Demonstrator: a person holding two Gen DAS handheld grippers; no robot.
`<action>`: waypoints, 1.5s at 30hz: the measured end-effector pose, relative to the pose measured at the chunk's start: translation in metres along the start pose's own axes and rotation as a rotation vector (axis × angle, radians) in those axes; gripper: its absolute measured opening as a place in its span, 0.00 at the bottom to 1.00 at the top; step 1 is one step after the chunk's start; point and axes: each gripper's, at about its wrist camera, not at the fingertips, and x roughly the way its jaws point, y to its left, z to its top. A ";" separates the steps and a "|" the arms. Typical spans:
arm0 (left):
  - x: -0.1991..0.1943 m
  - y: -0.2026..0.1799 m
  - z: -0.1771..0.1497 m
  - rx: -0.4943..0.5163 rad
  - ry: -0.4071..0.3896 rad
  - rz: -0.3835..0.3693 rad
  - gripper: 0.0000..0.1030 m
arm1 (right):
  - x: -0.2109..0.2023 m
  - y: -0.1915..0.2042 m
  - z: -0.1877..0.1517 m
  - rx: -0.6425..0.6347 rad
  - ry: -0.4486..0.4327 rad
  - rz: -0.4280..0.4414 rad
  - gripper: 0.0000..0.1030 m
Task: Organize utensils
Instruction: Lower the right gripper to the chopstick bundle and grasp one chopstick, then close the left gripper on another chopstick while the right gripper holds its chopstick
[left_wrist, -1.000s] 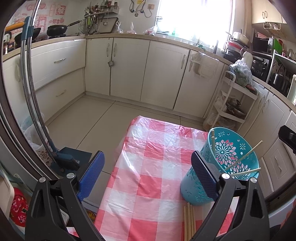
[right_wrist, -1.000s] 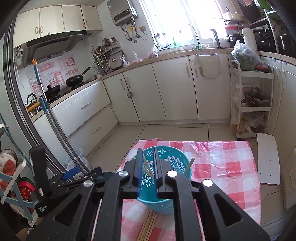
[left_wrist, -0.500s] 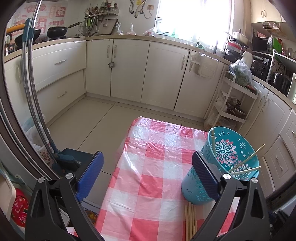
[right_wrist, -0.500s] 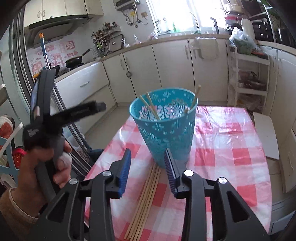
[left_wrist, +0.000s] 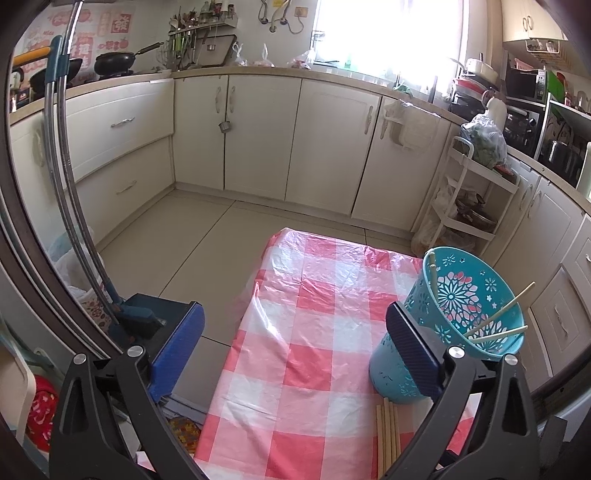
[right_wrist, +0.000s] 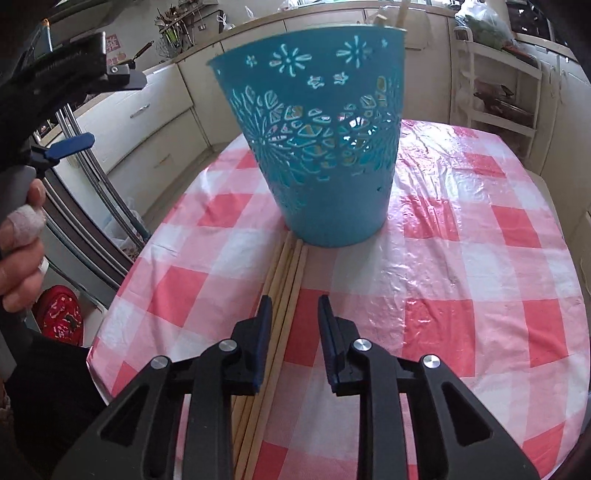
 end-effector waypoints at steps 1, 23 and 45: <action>0.000 0.000 -0.001 0.000 0.002 0.001 0.92 | 0.003 0.001 -0.001 -0.002 0.006 -0.006 0.22; 0.038 -0.040 -0.081 0.204 0.300 -0.061 0.92 | -0.001 -0.039 -0.015 -0.054 0.060 -0.122 0.06; 0.072 -0.068 -0.123 0.274 0.422 0.003 0.92 | 0.000 -0.058 -0.014 0.036 0.030 -0.052 0.06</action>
